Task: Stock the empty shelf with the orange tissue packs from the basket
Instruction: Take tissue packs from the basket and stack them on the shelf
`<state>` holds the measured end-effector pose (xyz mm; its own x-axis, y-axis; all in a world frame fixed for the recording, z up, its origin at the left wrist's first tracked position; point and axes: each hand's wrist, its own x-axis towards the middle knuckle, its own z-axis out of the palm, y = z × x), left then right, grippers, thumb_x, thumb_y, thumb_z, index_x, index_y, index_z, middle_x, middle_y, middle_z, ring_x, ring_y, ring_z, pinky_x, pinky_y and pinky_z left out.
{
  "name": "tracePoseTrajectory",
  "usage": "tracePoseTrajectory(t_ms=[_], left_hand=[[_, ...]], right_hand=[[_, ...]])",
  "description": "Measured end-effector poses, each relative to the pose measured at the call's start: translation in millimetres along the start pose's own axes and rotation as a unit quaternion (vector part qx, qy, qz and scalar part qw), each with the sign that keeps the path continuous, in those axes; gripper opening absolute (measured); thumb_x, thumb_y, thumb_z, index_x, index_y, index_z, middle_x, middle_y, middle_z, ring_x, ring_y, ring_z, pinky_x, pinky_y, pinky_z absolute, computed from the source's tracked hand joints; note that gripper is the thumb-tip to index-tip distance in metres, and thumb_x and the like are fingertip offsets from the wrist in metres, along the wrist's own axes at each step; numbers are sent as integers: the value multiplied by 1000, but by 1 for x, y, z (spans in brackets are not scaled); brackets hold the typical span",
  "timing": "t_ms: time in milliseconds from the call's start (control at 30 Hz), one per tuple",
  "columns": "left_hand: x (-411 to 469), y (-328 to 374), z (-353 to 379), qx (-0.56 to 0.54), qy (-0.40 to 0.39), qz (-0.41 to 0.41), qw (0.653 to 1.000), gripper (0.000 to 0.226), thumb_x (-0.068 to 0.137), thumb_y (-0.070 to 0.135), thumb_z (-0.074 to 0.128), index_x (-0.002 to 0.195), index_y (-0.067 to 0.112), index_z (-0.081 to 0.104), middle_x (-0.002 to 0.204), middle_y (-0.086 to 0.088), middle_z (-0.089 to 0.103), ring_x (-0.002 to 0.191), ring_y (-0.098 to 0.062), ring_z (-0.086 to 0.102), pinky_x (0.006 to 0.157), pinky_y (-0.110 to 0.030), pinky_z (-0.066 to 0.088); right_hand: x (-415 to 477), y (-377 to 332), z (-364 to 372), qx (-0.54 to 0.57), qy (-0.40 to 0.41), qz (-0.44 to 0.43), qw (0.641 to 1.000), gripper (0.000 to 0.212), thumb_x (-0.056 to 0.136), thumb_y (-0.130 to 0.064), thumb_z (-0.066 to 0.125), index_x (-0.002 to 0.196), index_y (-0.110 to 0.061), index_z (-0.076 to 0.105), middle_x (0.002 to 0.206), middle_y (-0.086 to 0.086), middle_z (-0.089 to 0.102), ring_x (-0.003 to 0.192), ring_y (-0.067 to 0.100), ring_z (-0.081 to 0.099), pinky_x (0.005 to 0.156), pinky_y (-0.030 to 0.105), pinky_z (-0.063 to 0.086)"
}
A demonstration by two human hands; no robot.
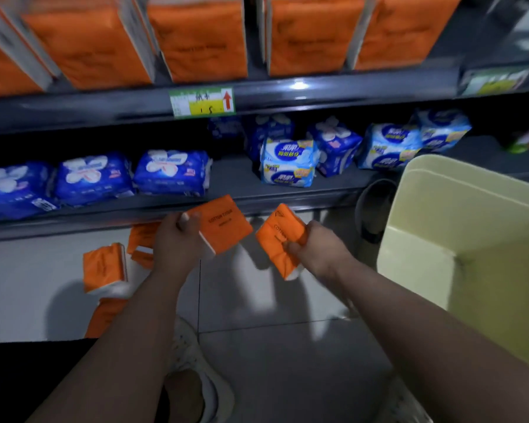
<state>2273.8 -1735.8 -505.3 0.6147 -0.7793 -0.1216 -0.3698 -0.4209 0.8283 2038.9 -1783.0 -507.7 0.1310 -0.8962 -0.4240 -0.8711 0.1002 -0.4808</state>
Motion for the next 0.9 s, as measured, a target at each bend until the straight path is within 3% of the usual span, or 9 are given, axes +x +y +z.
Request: tracePoseTrajectory(t_ms=[67, 167, 267, 367, 500, 633, 733, 833, 900], left_hand=[[-10, 22, -9, -31, -15, 35, 999, 29, 90, 33, 60, 74, 9, 55, 64, -4, 56, 64, -21, 54, 61, -30, 39], [-25, 61, -20, -113, -46, 20, 992, 24, 81, 29, 73, 82, 9, 60, 61, 1, 56, 52, -11, 53, 54, -28, 46], [-38, 103, -24, -194, -82, -10, 978, 36, 76, 19, 77, 106, 11, 57, 81, -3, 62, 67, -14, 62, 59, -28, 55], [-47, 139, -24, -230, -127, 14, 965, 37, 80, 11, 72, 113, 10, 55, 90, -3, 63, 75, -12, 64, 52, -21, 56], [-55, 193, -16, -209, -158, 74, 962, 26, 83, 8, 68, 108, 12, 62, 92, -6, 66, 73, -13, 64, 54, -23, 57], [-57, 259, 2, -171, -174, 154, 957, 24, 82, 6, 67, 98, 23, 65, 92, -4, 69, 80, -20, 65, 75, -37, 57], [-51, 312, 23, -145, -150, 231, 950, 21, 80, 15, 70, 99, 25, 67, 88, 4, 69, 81, -14, 65, 77, -29, 53], [-36, 366, 49, -119, -120, 304, 938, 16, 81, 26, 70, 95, 30, 68, 79, 18, 66, 69, 11, 59, 64, -7, 45], [-17, 398, 74, -126, -132, 300, 936, 18, 81, 26, 69, 99, 27, 68, 88, 10, 70, 72, 6, 61, 69, -13, 49]], right_hand=[[-13, -6, -28, 12, 19, -21, 1000, 44, 84, -41, 57, 108, -6, 48, 113, 18, 62, 102, 34, 59, 75, 31, 41], [-33, -9, -76, 18, 61, -44, 997, 43, 85, -39, 55, 110, -4, 49, 112, 19, 62, 102, 33, 59, 73, 30, 37], [-54, -7, -127, 30, 119, -59, 991, 40, 85, -37, 57, 107, -5, 51, 109, 19, 62, 99, 34, 59, 71, 29, 37], [-69, -1, -175, 43, 174, -66, 982, 36, 83, -34, 59, 106, -7, 53, 107, 18, 62, 96, 33, 59, 73, 32, 39], [-83, 12, -237, 37, 250, -71, 965, 29, 80, -32, 62, 97, -11, 53, 104, 16, 59, 86, 29, 55, 69, 30, 38], [-83, 27, -291, 13, 298, -77, 952, 26, 80, -32, 62, 98, -15, 53, 103, 14, 57, 84, 29, 55, 70, 28, 36], [-73, 38, -328, 0, 339, -86, 937, 19, 82, -30, 63, 90, -19, 49, 101, 16, 57, 78, 26, 50, 70, 26, 33], [-56, 48, -360, 11, 385, -85, 919, 19, 82, -28, 61, 91, -15, 51, 101, 18, 57, 81, 30, 55, 69, 29, 38], [-38, 52, -378, 21, 405, -83, 910, 19, 84, -27, 59, 94, -14, 50, 104, 17, 56, 82, 30, 56, 68, 30, 38]])
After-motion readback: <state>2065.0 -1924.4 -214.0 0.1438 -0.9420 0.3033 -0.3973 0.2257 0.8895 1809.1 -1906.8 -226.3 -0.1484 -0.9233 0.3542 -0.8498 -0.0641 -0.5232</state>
